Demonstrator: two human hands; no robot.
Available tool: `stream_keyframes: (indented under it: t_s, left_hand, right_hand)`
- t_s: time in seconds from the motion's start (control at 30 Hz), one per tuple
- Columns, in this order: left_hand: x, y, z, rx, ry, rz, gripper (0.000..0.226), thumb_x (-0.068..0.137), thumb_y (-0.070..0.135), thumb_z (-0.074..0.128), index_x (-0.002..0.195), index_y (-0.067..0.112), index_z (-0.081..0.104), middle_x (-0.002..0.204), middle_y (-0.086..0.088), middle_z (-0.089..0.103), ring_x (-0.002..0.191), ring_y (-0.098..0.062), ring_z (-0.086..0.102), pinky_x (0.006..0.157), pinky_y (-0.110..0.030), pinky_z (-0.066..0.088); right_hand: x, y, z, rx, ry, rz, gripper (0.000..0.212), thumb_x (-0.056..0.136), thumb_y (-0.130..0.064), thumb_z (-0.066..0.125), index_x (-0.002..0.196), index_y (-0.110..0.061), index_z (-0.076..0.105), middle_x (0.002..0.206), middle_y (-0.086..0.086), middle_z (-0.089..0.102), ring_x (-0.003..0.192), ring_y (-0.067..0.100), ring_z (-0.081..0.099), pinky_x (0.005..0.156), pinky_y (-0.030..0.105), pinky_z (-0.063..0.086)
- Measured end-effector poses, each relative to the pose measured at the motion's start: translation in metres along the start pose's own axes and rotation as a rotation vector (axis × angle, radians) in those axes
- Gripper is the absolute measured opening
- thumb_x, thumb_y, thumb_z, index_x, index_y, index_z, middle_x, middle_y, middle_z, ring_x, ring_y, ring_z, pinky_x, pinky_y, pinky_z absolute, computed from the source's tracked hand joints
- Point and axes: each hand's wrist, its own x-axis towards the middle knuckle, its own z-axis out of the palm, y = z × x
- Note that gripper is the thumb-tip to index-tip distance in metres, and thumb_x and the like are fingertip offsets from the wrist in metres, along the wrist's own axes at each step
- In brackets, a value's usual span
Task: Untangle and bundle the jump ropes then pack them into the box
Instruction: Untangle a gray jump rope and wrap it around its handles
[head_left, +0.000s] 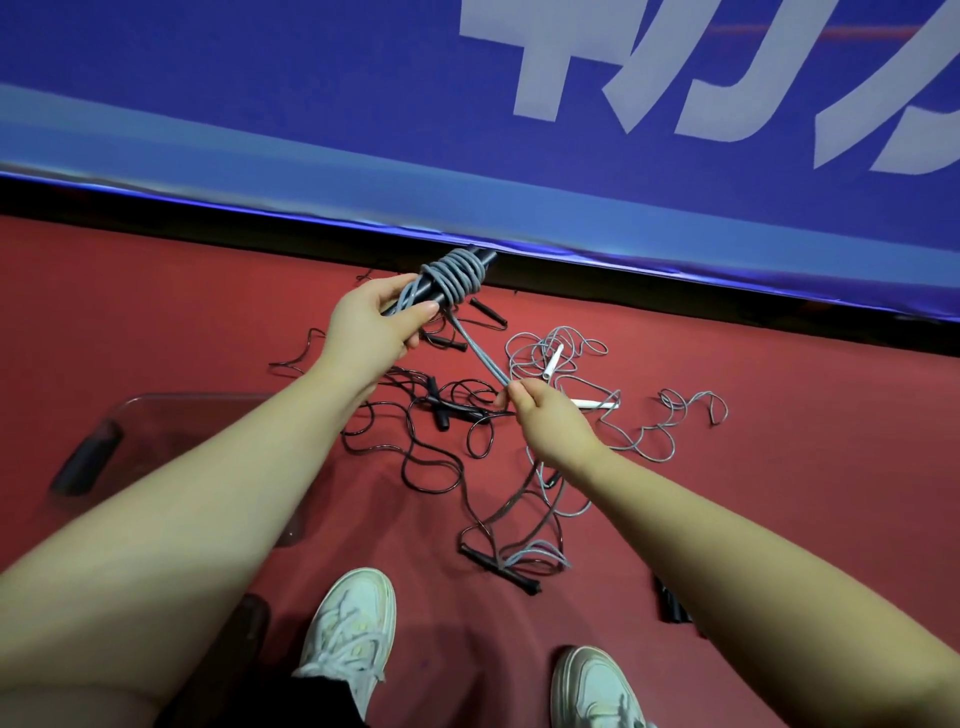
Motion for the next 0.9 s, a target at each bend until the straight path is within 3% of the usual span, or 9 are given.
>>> stream_keyframes:
  t_s: [0.1,0.27,0.37,0.43,0.5,0.6,0.73,0.8,0.9]
  left_hand:
    - [0.001,0.001,0.000,0.033,-0.009,-0.012,0.036,0.091,0.006,0.060,0.126,0.010,0.055,0.078,0.004,0.059,0.055,-0.008,0.048,0.044,-0.013,0.038]
    - [0.004,0.004,-0.005,0.000,-0.097,-0.060,0.039,0.092,-0.004,0.051,0.129,0.008,0.049,0.084,0.000,0.056,0.059,-0.009,0.048,0.044,-0.015,0.038]
    - [0.003,0.001,-0.007,0.018,-0.115,-0.062,0.041,0.091,-0.005,0.053,0.130,0.008,0.050,0.089,-0.002,0.058,0.058,-0.010,0.051,0.045,-0.015,0.041]
    - [0.002,-0.001,-0.007,0.028,-0.118,-0.058,0.044,0.089,-0.006,0.056,0.130,0.010,0.052,0.093,-0.002,0.062,0.057,-0.008,0.057,0.049,-0.015,0.045]
    - [0.000,-0.001,-0.004,0.019,-0.123,-0.060,0.046,0.087,-0.008,0.058,0.128,0.013,0.055,0.096,-0.001,0.065,0.057,-0.006,0.062,0.051,-0.014,0.048]
    - [-0.005,0.002,0.003,0.042,-0.127,-0.056,0.039,0.086,-0.007,0.060,0.120,0.011,0.057,0.095,-0.005,0.066,0.058,-0.008,0.066,0.052,-0.016,0.051]
    - [-0.012,0.004,0.009,0.141,-0.199,-0.045,0.026,0.085,-0.007,0.063,0.100,0.013,0.057,0.089,-0.007,0.067,0.059,-0.011,0.067,0.056,-0.023,0.054]
    - [-0.017,0.004,0.015,0.211,-0.263,-0.009,0.029,0.082,-0.006,0.066,0.090,0.021,0.058,0.083,-0.002,0.067,0.056,-0.007,0.064,0.058,-0.025,0.052]
    - [-0.025,0.007,0.024,0.292,-0.368,0.044,0.031,0.081,-0.002,0.069,0.086,0.026,0.058,0.071,0.009,0.064,0.050,0.000,0.059,0.055,-0.016,0.048]
  right_hand:
    - [-0.002,-0.009,-0.004,-0.017,-0.005,-0.011,0.027,0.100,-0.033,0.032,0.091,-0.020,0.054,0.066,-0.005,0.044,0.064,0.017,0.044,0.070,0.032,0.041]
    - [-0.005,-0.022,-0.027,-0.500,0.079,-0.188,0.027,0.098,-0.041,0.041,0.110,-0.019,0.051,0.095,0.005,0.063,0.090,0.030,0.058,0.069,0.033,0.042]
    - [-0.013,-0.036,-0.048,-0.793,0.202,-0.396,0.031,0.099,-0.041,0.037,0.117,-0.023,0.055,0.103,0.004,0.058,0.093,0.030,0.059,0.061,0.029,0.036]
    - [-0.018,-0.052,-0.061,-0.953,0.263,-0.502,0.032,0.099,-0.041,0.037,0.119,-0.024,0.057,0.100,0.001,0.050,0.089,0.028,0.058,0.053,0.026,0.029]
    - [-0.023,-0.065,-0.069,-1.065,0.336,-0.615,0.023,0.096,-0.034,0.051,0.110,-0.021,0.062,0.093,0.002,0.049,0.080,0.027,0.057,0.047,0.023,0.019]
    - [-0.026,-0.077,-0.077,-1.179,0.351,-0.792,0.018,0.061,-0.018,0.085,0.071,-0.018,0.070,0.064,0.000,0.055,0.053,0.023,0.053,0.046,0.017,0.014]
    - [-0.020,-0.080,-0.081,-1.196,0.316,-1.107,0.004,0.068,-0.020,0.072,0.070,-0.023,0.072,0.061,-0.004,0.055,0.054,0.022,0.051,0.048,0.020,0.020]
    - [-0.017,-0.081,-0.084,-1.163,0.319,-1.119,0.013,0.071,-0.022,0.060,0.071,-0.024,0.073,0.061,-0.004,0.054,0.055,0.022,0.052,0.047,0.020,0.022]
    - [-0.011,-0.081,-0.091,-1.083,0.298,-1.043,0.011,0.069,-0.024,0.063,0.072,-0.024,0.073,0.064,-0.003,0.058,0.058,0.024,0.056,0.049,0.019,0.021]
